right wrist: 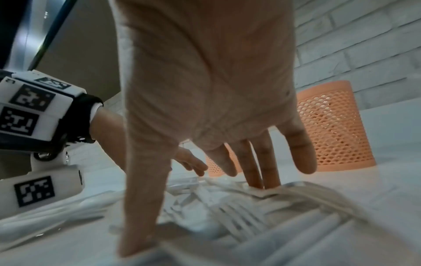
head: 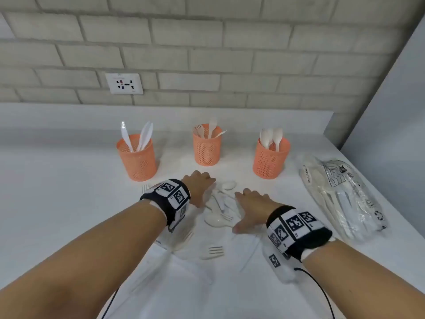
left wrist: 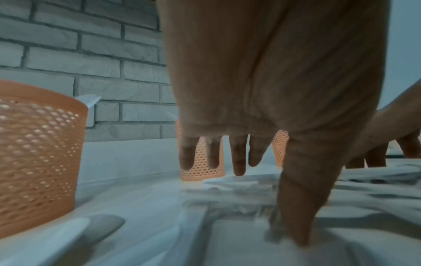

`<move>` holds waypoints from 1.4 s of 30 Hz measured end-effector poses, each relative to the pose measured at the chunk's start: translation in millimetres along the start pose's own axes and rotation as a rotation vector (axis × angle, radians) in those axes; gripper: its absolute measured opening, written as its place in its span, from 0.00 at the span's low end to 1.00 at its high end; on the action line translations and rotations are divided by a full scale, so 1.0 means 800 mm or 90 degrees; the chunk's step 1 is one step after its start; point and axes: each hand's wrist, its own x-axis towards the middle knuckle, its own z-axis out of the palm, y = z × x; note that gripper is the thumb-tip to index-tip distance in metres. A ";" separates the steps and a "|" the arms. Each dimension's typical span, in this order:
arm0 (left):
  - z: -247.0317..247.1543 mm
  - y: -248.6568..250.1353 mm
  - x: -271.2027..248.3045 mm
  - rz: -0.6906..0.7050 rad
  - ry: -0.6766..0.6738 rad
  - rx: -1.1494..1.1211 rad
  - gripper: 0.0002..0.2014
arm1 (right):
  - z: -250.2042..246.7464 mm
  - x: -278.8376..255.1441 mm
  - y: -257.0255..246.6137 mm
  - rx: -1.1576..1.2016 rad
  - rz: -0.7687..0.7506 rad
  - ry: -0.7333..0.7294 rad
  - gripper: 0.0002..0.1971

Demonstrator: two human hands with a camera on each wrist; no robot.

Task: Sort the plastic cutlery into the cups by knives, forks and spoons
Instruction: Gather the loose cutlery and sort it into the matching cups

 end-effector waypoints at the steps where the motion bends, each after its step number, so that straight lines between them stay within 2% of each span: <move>1: -0.003 0.002 0.001 -0.005 0.004 -0.004 0.37 | -0.002 0.000 0.000 0.009 0.003 0.011 0.41; 3: -0.004 0.002 0.007 0.004 0.020 -0.028 0.28 | 0.000 0.005 0.007 0.022 0.006 0.034 0.32; 6: -0.003 0.001 0.014 0.015 0.039 -0.048 0.20 | -0.001 0.009 0.016 0.057 0.016 0.040 0.27; 9: -0.002 -0.003 0.018 0.015 0.056 -0.098 0.14 | 0.000 0.015 0.027 0.096 0.022 0.073 0.10; 10: -0.001 -0.004 0.019 0.016 0.062 -0.112 0.13 | 0.000 0.017 0.030 0.104 0.023 0.075 0.07; 16: -0.013 -0.018 0.010 0.017 0.082 -0.183 0.08 | -0.007 0.020 0.041 0.141 0.034 0.076 0.18; 19: -0.023 -0.031 -0.005 -0.031 0.075 -0.241 0.08 | -0.011 0.023 0.053 0.206 0.030 0.100 0.17; 22: -0.032 -0.041 -0.019 -0.083 0.124 -0.349 0.13 | -0.018 0.024 0.061 0.288 -0.001 0.158 0.18; 24: -0.036 -0.042 -0.025 -0.116 0.159 -0.447 0.13 | -0.023 0.022 0.061 0.323 -0.036 0.192 0.16; 26: -0.037 -0.041 -0.030 -0.139 0.181 -0.585 0.11 | -0.030 0.019 0.057 0.285 -0.069 0.227 0.11; 29: -0.041 -0.034 -0.039 -0.137 0.188 -0.779 0.11 | -0.044 0.013 0.039 0.086 -0.101 0.256 0.14; 32: -0.049 -0.018 -0.050 -0.058 0.136 -0.751 0.12 | -0.062 0.005 0.012 -0.058 -0.163 0.327 0.16; 35: -0.050 -0.003 -0.055 0.022 0.055 -0.682 0.14 | -0.077 0.003 -0.012 -0.086 -0.227 0.394 0.15; 36: -0.048 0.001 -0.055 0.041 0.039 -0.682 0.12 | -0.081 0.004 -0.017 -0.088 -0.245 0.406 0.14; 38: -0.045 0.007 -0.054 0.046 0.039 -0.697 0.04 | -0.085 0.004 -0.019 -0.026 -0.290 0.428 0.13; 40: -0.041 0.007 -0.056 0.043 0.046 -0.701 0.08 | -0.087 -0.001 -0.012 0.107 -0.350 0.495 0.14; 42: -0.034 0.002 -0.058 0.022 0.057 -0.717 0.12 | -0.088 -0.007 0.002 0.194 -0.357 0.579 0.12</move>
